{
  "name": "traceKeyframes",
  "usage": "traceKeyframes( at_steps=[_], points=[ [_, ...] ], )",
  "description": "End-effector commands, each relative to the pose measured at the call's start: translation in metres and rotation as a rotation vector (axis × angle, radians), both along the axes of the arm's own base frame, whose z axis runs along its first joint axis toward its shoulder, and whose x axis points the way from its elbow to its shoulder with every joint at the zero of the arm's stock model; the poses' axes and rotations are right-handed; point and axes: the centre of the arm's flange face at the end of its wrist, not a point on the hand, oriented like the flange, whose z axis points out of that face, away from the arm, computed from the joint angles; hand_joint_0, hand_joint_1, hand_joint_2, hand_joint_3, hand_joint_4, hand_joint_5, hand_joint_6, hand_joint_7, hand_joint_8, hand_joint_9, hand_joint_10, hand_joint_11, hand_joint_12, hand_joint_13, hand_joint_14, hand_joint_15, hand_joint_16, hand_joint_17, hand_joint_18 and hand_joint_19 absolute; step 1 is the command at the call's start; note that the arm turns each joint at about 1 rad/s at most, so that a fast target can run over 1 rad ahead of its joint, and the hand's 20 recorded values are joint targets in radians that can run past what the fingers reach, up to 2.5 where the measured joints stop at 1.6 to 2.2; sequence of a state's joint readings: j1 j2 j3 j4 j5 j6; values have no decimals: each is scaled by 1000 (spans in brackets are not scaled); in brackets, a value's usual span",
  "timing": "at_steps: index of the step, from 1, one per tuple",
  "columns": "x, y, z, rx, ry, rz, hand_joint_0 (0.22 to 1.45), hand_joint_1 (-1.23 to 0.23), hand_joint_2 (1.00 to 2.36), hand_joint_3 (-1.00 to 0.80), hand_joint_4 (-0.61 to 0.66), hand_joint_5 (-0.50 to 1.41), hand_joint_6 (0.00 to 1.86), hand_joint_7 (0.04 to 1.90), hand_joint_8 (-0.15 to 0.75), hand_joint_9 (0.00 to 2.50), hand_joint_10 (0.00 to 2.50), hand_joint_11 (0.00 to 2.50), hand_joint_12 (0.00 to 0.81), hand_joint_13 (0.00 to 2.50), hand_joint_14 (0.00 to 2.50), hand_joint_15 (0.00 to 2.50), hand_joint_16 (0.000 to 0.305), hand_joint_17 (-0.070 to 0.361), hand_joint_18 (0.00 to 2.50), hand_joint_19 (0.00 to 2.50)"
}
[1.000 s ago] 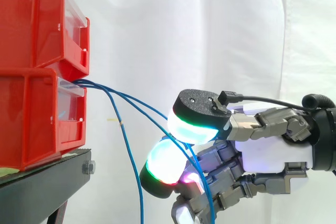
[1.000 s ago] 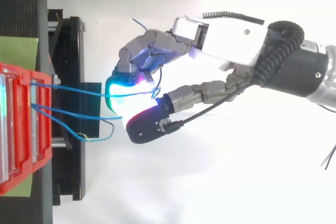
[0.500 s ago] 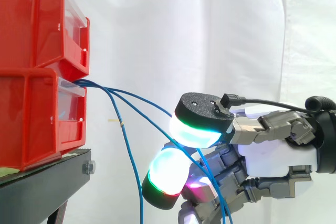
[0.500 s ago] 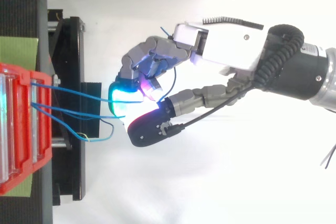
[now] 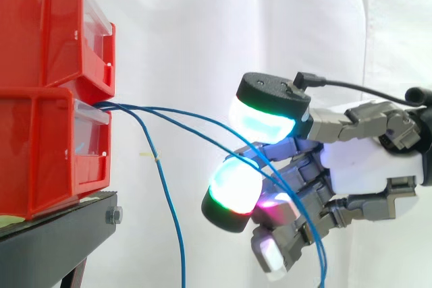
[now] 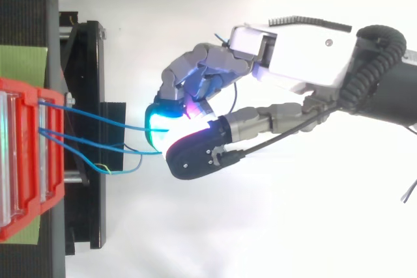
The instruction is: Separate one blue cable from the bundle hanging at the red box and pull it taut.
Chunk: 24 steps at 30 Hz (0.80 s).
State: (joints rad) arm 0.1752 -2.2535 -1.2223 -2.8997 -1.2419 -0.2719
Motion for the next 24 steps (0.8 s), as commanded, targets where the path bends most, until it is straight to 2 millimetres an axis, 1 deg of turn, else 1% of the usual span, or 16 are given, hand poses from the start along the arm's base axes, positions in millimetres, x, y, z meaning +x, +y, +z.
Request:
traceKeyframes(
  at_steps=[1, 3, 4, 6, 8, 9, 11, 15, 17, 22, 24],
  points=[
    [-3, -1, 8, -1, 4, -3, 542, -456, 1000, -500, 142, -247, 918, 848, 321, 402, 941, 1221, 368, 860, 21, 920, 50, 112, 608, 537],
    [-4, -3, 9, -1, 7, -3, 541, -455, 1000, -500, 142, -247, 918, 848, 317, 414, 926, 1226, 369, 862, 23, 920, 50, 112, 611, 530],
    [-5, -5, 13, 1, 4, -6, 542, -453, 1000, -500, 137, -247, 918, 844, 319, 423, 927, 1223, 368, 866, 22, 927, 50, 112, 610, 533],
    [-5, -6, 14, 1, 5, -6, 542, -453, 1000, -500, 138, -247, 918, 844, 320, 433, 934, 1233, 367, 879, 22, 927, 50, 113, 620, 529],
    [-7, -7, 18, 2, 8, -11, 543, -452, 1000, -500, 138, -247, 918, 845, 320, 439, 926, 1230, 367, 881, 22, 928, 50, 113, 621, 532],
    [-8, -7, 18, 1, 11, -9, 545, -453, 1000, -500, 139, -246, 917, 844, 319, 440, 920, 1237, 366, 881, 20, 929, 50, 113, 620, 530],
    [-9, -6, 22, 1, 10, -9, 563, -464, 1000, -500, 139, -246, 917, 850, 308, 446, 878, 1262, 362, 881, 23, 932, 49, 111, 616, 535],
    [-9, -7, 22, 1, 13, -12, 595, -536, 1002, -482, 135, -244, 920, 871, 301, 461, 852, 1290, 356, 887, 22, 936, 49, 109, 616, 539],
    [-9, -8, 22, 0, 13, -17, 596, -550, 1001, -480, 136, -243, 922, 865, 299, 463, 848, 1292, 358, 890, 22, 931, 49, 109, 617, 539],
    [-9, -7, 19, -4, 14, -37, 585, -553, 1000, -500, 136, -245, 922, 859, 305, 469, 849, 1280, 357, 900, 22, 942, 49, 110, 619, 543],
    [-7, -7, 15, -4, 9, -49, 582, -552, 1000, -500, 138, -246, 922, 857, 306, 477, 813, 1286, 358, 906, 23, 939, 49, 110, 621, 533]
  ],
)
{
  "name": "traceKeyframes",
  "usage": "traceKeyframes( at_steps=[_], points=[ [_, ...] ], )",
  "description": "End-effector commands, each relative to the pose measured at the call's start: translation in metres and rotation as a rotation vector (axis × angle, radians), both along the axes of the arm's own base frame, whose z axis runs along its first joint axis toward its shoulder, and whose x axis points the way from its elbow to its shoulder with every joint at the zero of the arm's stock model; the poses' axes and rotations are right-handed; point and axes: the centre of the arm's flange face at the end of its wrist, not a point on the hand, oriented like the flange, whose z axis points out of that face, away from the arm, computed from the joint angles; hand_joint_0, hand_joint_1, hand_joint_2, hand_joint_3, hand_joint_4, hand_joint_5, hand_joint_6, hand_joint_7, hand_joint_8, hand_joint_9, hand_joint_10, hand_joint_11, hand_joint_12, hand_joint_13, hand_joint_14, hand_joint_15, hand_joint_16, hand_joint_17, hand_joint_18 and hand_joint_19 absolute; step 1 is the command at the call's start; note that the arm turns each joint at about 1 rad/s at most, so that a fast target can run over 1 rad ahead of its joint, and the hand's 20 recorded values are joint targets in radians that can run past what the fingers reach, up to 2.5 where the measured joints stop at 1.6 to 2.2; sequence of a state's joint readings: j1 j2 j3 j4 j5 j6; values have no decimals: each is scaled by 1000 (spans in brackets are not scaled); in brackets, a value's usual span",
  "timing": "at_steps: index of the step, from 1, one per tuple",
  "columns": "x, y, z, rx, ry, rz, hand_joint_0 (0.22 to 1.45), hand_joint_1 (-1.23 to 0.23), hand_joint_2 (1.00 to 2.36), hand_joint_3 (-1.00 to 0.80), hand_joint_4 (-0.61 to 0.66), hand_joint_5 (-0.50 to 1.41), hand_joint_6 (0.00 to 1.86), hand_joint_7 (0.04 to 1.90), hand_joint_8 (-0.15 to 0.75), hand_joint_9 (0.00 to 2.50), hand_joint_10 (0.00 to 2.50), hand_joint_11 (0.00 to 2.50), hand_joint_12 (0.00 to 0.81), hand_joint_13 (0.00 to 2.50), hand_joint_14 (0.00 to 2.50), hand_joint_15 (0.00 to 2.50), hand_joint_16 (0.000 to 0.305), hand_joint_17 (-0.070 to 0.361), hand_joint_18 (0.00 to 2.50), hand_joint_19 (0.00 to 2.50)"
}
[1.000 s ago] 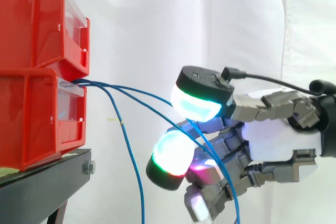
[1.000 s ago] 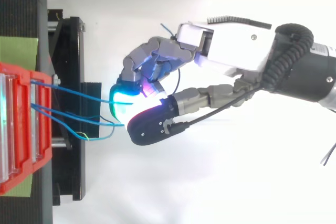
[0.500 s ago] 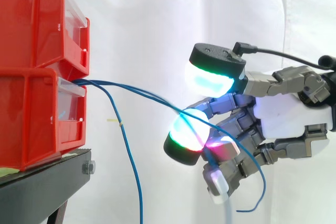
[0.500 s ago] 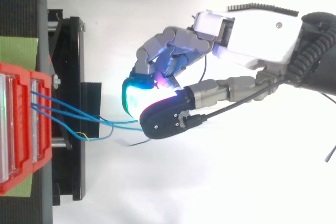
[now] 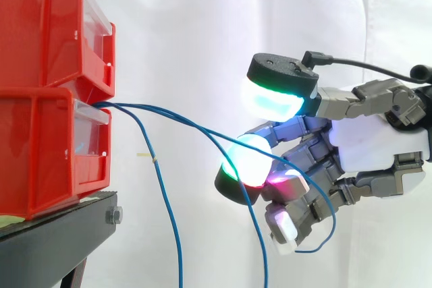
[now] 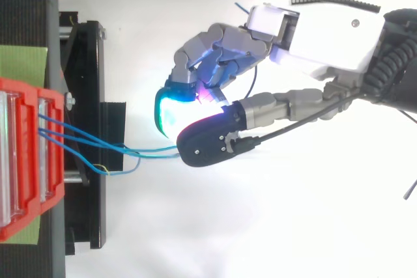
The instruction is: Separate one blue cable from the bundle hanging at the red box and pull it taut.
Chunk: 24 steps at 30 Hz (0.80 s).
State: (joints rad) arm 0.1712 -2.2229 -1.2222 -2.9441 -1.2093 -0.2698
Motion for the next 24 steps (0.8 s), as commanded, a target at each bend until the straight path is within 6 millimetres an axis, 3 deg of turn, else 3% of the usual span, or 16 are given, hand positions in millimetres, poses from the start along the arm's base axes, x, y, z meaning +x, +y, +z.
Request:
traceKeyframes(
  at_steps=[1, 5, 13, 24],
  points=[
    [3, 1, -2, 0, -21, -17, 582, -547, 1000, -500, 139, -246, 921, 858, 304, 480, 803, 1273, 359, 914, 23, 944, 49, 110, 621, 535],
    [9, 2, -6, 5, -50, -18, 584, -544, 1000, -500, 137, -246, 915, 881, 306, 543, 597, 1409, 351, 955, 23, 970, 49, 110, 622, 529],
    [17, 4, -28, 9, -64, -20, 579, -526, 1000, -500, 142, -247, 914, 882, 296, 557, 568, 1439, 331, 1142, 17, 1135, 49, 111, 631, 545],
    [21, 7, -31, 17, -89, -18, 575, -517, 1000, -500, 143, -247, 914, 869, 297, 574, 538, 1430, 311, 1272, 5, 1294, 50, 112, 648, 554]
  ],
)
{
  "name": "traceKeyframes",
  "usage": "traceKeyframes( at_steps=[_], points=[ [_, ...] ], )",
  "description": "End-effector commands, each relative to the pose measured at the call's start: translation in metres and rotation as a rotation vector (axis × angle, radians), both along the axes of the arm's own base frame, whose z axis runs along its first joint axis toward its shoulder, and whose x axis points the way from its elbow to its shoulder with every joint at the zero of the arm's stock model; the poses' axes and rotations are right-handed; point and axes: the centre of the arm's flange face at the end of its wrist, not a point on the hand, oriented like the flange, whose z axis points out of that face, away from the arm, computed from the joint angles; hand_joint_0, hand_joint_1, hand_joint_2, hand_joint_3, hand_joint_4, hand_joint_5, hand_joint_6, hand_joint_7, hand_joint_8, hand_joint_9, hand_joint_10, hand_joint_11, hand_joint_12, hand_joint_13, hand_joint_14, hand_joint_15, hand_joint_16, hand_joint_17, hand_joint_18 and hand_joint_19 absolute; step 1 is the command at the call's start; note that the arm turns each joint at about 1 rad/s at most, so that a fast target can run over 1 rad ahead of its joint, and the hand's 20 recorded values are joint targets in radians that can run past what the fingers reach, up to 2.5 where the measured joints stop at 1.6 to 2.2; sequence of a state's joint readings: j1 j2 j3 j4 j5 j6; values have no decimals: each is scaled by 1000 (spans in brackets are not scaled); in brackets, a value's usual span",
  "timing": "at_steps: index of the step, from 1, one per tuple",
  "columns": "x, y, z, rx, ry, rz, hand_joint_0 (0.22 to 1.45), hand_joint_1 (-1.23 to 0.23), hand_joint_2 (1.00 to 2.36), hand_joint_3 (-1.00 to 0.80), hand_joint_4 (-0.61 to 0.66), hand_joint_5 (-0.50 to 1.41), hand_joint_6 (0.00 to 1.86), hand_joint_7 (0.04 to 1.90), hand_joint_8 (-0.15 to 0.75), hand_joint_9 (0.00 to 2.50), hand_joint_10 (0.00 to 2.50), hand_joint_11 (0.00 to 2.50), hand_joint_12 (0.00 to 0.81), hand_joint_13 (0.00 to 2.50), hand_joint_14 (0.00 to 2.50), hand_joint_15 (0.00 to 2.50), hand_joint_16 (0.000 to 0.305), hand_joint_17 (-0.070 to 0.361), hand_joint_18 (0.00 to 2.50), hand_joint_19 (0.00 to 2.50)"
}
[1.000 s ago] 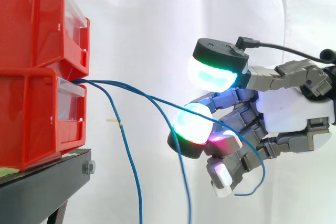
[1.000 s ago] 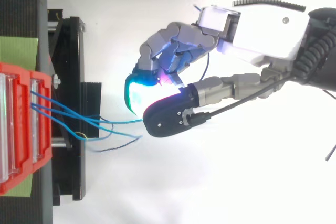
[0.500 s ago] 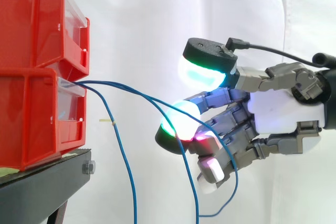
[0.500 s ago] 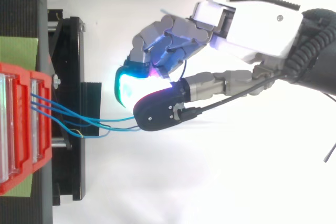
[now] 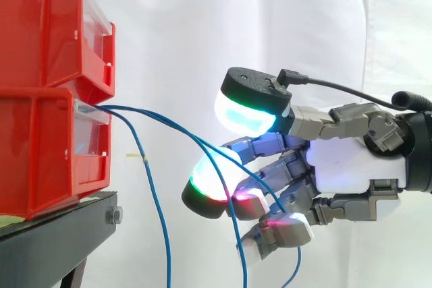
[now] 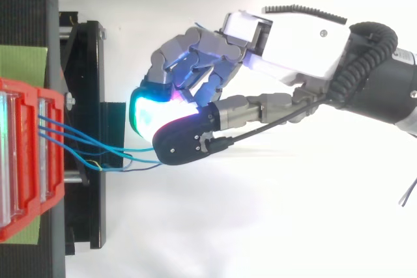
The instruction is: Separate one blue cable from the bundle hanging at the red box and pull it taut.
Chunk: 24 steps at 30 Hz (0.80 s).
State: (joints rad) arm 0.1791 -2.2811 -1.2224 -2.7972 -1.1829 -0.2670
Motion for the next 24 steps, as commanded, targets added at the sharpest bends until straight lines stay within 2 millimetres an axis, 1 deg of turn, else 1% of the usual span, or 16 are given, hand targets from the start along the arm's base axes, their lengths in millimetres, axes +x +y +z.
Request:
traceKeyframes(
  at_steps=[1, 5, 8, 9, 11, 12, 15, 18, 19, 21, 23, 24],
  points=[
    [0, 0, 0, 0, -2, 2, 575, -516, 1000, -500, 143, -248, 914, 869, 297, 575, 534, 1436, 310, 1273, 4, 1296, 50, 112, 649, 553],
    [0, 0, 0, 2, -1, 0, 574, -514, 1000, -500, 141, -247, 914, 862, 294, 597, 523, 1443, 304, 1287, 2, 1324, 50, 113, 654, 562],
    [0, 0, 0, 0, 1, 0, 573, -506, 1000, -500, 145, -248, 913, 868, 295, 612, 574, 1434, 298, 1310, 14, 1368, 50, 113, 659, 571],
    [0, 0, 0, 0, 1, 0, 573, -504, 1000, -500, 144, -247, 914, 862, 296, 612, 590, 1437, 298, 1310, 48, 1354, 50, 113, 660, 572],
    [0, 0, -1, 0, 2, 0, 563, -490, 1000, -500, 145, -247, 914, 859, 290, 611, 697, 1401, 295, 1300, 194, 1304, 51, 115, 670, 567],
    [0, 1, 0, -2, 1, 2, 559, -489, 1000, -500, 146, -247, 914, 859, 298, 611, 718, 1390, 291, 1298, 221, 1288, 51, 116, 670, 575],
    [0, 6, -2, -3, 7, 8, 548, -475, 1000, -500, 150, -247, 914, 860, 295, 609, 771, 1370, 295, 1284, 403, 1201, 52, 117, 678, 572],
    [0, 9, -2, -4, 7, 5, 537, -481, 1000, -500, 154, -248, 915, 852, 299, 609, 833, 1342, 287, 1271, 684, 1071, 53, 119, 693, 578],
    [0, 10, 0, -4, 6, -3, 530, -487, 1000, -500, 156, -247, 916, 841, 299, 609, 872, 1321, 293, 1258, 863, 988, 54, 120, 703, 586],
    [-1, 12, -2, -5, 10, -3, 526, -491, 1000, -500, 161, -248, 917, 843, 297, 612, 915, 1309, 287, 1235, 1080, 882, 54, 121, 711, 592],
    [-1, 15, -3, -5, 18, -3, 518, -500, 1000, -500, 158, -248, 918, 838, 301, 611, 946, 1291, 286, 1207, 1456, 694, 55, 124, 737, 598],
    [-2, 17, -3, -5, 22, -1, 518, -498, 1000, -500, 163, -248, 919, 835, 301, 611, 945, 1294, 282, 1201, 1480, 690, 55, 124, 737, 607]
  ],
)
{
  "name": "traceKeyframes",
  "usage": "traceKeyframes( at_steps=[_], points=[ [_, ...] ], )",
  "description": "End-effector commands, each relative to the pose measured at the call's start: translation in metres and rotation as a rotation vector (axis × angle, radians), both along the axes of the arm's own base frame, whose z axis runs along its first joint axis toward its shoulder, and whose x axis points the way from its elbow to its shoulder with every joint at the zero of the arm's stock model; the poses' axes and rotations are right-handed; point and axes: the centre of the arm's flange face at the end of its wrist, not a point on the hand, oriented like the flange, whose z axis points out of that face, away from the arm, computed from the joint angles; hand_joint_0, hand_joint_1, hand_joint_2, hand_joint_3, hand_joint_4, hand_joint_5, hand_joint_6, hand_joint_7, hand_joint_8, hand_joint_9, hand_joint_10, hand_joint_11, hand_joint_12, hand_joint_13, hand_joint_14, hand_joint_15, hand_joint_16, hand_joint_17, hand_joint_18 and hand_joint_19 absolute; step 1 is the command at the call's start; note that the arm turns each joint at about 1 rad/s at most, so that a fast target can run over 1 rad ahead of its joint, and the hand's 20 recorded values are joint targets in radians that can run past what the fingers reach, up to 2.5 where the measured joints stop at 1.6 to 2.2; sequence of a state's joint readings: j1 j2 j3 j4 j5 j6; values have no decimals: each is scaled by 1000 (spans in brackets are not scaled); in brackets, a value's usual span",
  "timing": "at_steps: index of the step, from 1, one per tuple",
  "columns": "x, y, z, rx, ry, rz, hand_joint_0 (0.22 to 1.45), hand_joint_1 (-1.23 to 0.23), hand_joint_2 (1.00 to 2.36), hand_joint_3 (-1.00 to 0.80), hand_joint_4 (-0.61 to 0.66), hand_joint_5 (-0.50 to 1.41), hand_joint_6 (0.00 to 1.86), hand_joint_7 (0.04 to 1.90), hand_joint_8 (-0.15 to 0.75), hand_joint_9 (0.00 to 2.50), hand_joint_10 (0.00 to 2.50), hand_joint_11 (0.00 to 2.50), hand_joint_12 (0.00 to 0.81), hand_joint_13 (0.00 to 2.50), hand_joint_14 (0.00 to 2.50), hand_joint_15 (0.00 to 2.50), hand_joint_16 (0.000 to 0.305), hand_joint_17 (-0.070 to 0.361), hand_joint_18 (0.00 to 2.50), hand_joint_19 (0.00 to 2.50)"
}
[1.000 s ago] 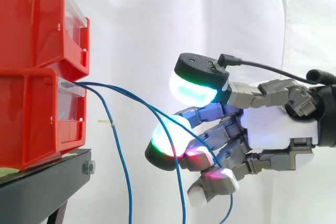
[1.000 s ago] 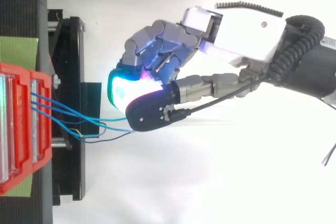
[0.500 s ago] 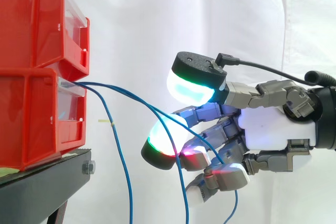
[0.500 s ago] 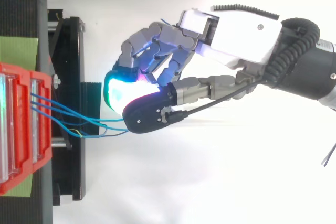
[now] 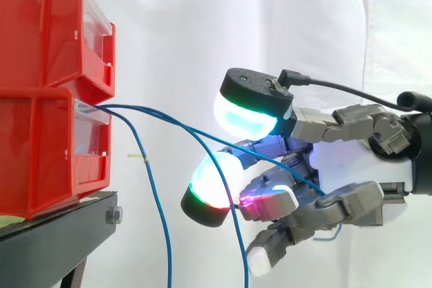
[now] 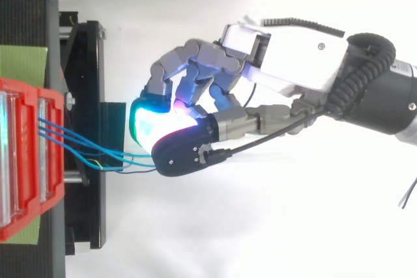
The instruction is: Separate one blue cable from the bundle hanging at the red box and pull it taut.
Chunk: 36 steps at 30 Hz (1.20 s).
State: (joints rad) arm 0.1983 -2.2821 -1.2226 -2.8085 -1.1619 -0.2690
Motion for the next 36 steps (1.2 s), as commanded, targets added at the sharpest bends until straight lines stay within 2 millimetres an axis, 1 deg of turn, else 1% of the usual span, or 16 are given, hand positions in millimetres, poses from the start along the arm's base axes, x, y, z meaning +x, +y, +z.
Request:
traceKeyframes(
  at_steps=[1, 2, 6, 10, 14, 19, 24, 25, 26, 28, 29, 30, 31, 32, 34, 36],
  points=[
    [-1, 6, -1, -1, 11, -1, 517, -497, 1000, -500, 163, -248, 919, 834, 301, 614, 955, 1291, 286, 1183, 1670, 607, 55, 124, 741, 605],
    [-1, 7, -1, -1, 11, -3, 515, -500, 1000, -500, 164, -248, 919, 833, 302, 613, 962, 1287, 288, 1178, 1754, 568, 55, 124, 744, 607],
    [-1, 10, -1, -1, 11, -4, 510, -498, 1000, -500, 166, -248, 920, 831, 302, 609, 967, 1282, 282, 1171, 1808, 537, 56, 126, 762, 614],
    [-3, 13, -2, -3, 27, 0, 505, -485, 1000, -500, 173, -250, 921, 827, 307, 610, 978, 1259, 282, 1162, 1921, 489, 56, 127, 773, 630],
    [-11, 14, -7, -6, 99, 8, 504, -439, 1000, -500, 174, -251, 921, 817, 306, 627, 996, 1253, 290, 1155, 2078, 440, 57, 129, 806, 654],
    [-14, 15, -7, 3, 119, 15, 532, -429, 1000, -500, 170, -252, 919, 826, 288, 670, 984, 1290, 273, 1165, 2137, 453, 56, 125, 811, 669],
    [-16, 14, 4, 6, 105, 10, 555, -462, 1000, -500, 163, -253, 918, 839, 273, 680, 971, 1314, 267, 1160, 2110, 504, 55, 123, 814, 663],
    [-16, 14, 5, 6, 104, 10, 555, -467, 1000, -500, 161, -254, 918, 839, 270, 679, 971, 1321, 269, 1185, 1821, 599, 55, 125, 805, 668],
    [-16, 14, 10, 7, 97, 9, 554, -469, 1000, -500, 164, -255, 918, 844, 274, 680, 970, 1324, 276, 1204, 1627, 700, 56, 125, 792, 669],
    [-17, 14, 12, 7, 96, 9, 551, -474, 1000, -500, 162, -255, 918, 831, 270, 697, 988, 1325, 272, 1223, 1499, 764, 56, 126, 789, 662],
    [-17, 14, 12, 7, 97, 9, 553, -476, 1000, -500, 158, -253, 918, 833, 268, 709, 1173, 1280, 275, 1232, 1436, 802, 56, 125, 788, 663],
    [-17, 14, 13, 10, 95, 9, 555, -476, 1000, -500, 158, -253, 917, 837, 269, 709, 1194, 1273, 271, 1238, 1397, 826, 55, 125, 787, 672],
    [-17, 14, 13, 10, 95, 9, 559, -474, 1000, -500, 150, -252, 917, 838, 263, 712, 1225, 1278, 279, 1267, 1164, 926, 55, 125, 785, 663],
    [-17, 14, 13, 12, 94, 10, 568, -470, 1000, -500, 147, -251, 917, 841, 258, 713, 1218, 1275, 270, 1275, 1080, 984, 55, 123, 781, 663],
    [-17, 14, 13, 14, 93, 10, 585, -458, 1000, -500, 147, -251, 917, 856, 257, 715, 1193, 1303, 269, 1285, 986, 1029, 54, 122, 775, 668],
    [-17, 13, 13, 15, 94, 8, 593, -460, 1000, -499, 143, -251, 918, 868, 252, 715, 1185, 1310, 268, 1287, 972, 1033, 54, 122, 771, 669]
  ],
)
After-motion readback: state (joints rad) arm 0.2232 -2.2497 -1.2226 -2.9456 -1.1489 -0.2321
